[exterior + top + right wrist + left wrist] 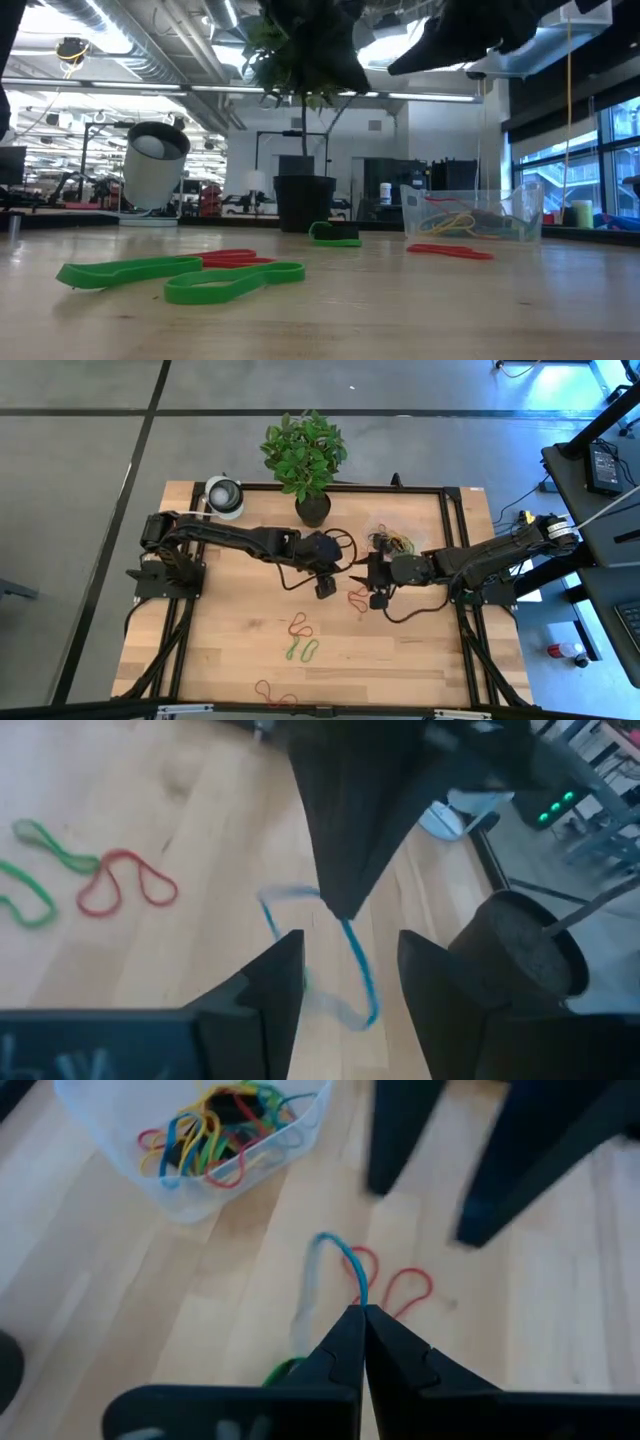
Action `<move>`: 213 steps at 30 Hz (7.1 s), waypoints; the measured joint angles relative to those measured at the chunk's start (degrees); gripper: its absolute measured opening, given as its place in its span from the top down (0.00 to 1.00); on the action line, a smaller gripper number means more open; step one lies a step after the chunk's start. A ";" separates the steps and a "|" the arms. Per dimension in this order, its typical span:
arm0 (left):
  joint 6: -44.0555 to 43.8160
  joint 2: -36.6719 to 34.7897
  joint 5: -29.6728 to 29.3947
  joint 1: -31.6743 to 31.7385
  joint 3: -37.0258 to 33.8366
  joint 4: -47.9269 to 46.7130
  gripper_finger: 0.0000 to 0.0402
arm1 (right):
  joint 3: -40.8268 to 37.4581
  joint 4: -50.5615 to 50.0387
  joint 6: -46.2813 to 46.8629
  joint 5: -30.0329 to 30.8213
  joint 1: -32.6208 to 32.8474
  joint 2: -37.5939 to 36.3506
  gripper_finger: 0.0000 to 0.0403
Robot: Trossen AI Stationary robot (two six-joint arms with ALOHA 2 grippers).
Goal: Pick and place rubber bands into bin
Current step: Put the blue rubber band into the bin, then put the black rubber band into the bin
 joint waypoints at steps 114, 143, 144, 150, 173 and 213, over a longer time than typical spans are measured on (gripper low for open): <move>-1.34 -57.79 -9.86 -11.02 -55.89 19.12 0.99 | 7.68 -7.83 46.07 -6.85 -7.01 5.72 0.99; -1.50 -57.81 -10.78 -11.02 -55.89 18.23 0.99 | 51.69 -49.36 41.22 -17.31 -9.36 49.77 0.68; -1.50 -57.81 -10.78 -11.02 -55.89 18.20 0.99 | 51.69 -49.35 41.26 -17.09 -9.45 50.57 0.68; -1.50 -57.81 -10.78 -11.02 -55.89 17.76 0.99 | 51.67 -49.24 41.23 -16.82 -10.32 54.82 0.74; -1.50 -57.83 -11.15 -11.02 -55.89 17.38 0.99 | 52.19 -55.17 38.97 -26.07 -12.08 39.04 0.99; -5.21 -57.83 -10.75 -11.09 -55.89 17.35 0.99 | 32.83 -65.70 33.16 -17.43 -35.94 24.27 1.00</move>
